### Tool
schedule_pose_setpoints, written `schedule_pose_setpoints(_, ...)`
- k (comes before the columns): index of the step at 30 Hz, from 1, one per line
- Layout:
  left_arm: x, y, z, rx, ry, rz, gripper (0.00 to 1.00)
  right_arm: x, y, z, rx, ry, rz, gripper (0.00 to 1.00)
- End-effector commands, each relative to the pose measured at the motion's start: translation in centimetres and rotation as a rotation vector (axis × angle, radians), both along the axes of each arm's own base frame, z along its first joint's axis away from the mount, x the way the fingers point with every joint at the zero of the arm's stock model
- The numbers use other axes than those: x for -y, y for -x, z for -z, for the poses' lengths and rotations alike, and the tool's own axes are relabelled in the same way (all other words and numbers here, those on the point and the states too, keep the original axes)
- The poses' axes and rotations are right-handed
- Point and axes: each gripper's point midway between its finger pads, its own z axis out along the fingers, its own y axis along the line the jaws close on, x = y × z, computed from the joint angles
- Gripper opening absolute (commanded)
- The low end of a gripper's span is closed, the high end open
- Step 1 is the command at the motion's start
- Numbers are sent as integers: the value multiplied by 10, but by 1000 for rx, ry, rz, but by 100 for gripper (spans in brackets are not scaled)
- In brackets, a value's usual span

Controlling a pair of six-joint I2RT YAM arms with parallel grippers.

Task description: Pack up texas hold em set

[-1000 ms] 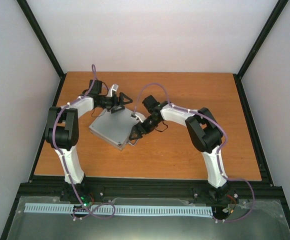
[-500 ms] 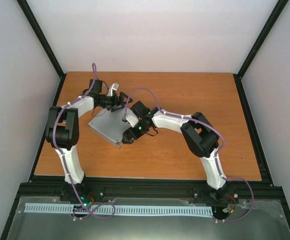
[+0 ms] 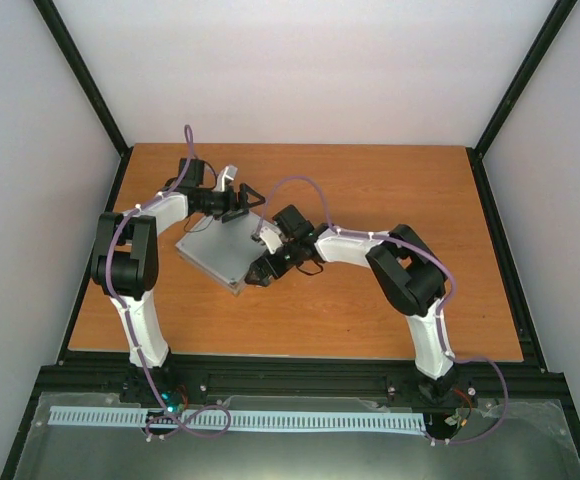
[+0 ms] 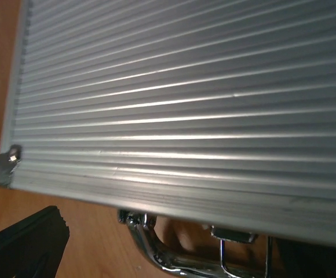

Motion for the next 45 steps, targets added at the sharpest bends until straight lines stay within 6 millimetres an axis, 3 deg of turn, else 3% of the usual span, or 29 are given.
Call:
schedule_pose_setpoints(1, -48, 80, 146, -481, -336, -103, 100, -1, 47, 30, -278, -108, -151, 99)
schedule_pose_setpoints(4, -48, 80, 147, -481, -334, -104, 100, 3, 59, 35, -397, -151, -219, 98)
schedule_pose_setpoints(8, -48, 80, 146, -480, -334, -103, 100, 7, 58, 37, -450, -192, -238, 96)
schedule_pose_setpoints(16, -48, 80, 148, -484, -333, -99, 100, 4, 61, -6, -485, -342, -354, 96)
schedule_pose_setpoints(24, -47, 81, 150, -490, -332, -95, 100, 2, 58, -21, -512, -402, -381, 96)
schedule_pose_setpoints(29, -47, 82, 151, -492, -330, -95, 100, 2, 59, -45, -544, -492, -438, 95)
schedule_pose_setpoints(33, -47, 81, 150, -489, -328, -94, 100, 8, 55, -76, -581, -661, -459, 94)
schedule_pose_setpoints(34, -47, 81, 150, -488, -328, -94, 100, 9, 45, -90, -531, -737, -452, 94)
schedule_pose_setpoints(36, -47, 81, 150, -488, -330, -96, 100, 17, 33, -89, -623, -740, -344, 91)
schedule_pose_setpoints(39, -47, 81, 151, -493, -333, -96, 100, 26, 35, -93, -585, -755, -342, 90)
schedule_pose_setpoints(45, -47, 79, 149, -491, -332, -102, 100, 38, 47, -126, -544, -753, -366, 88)
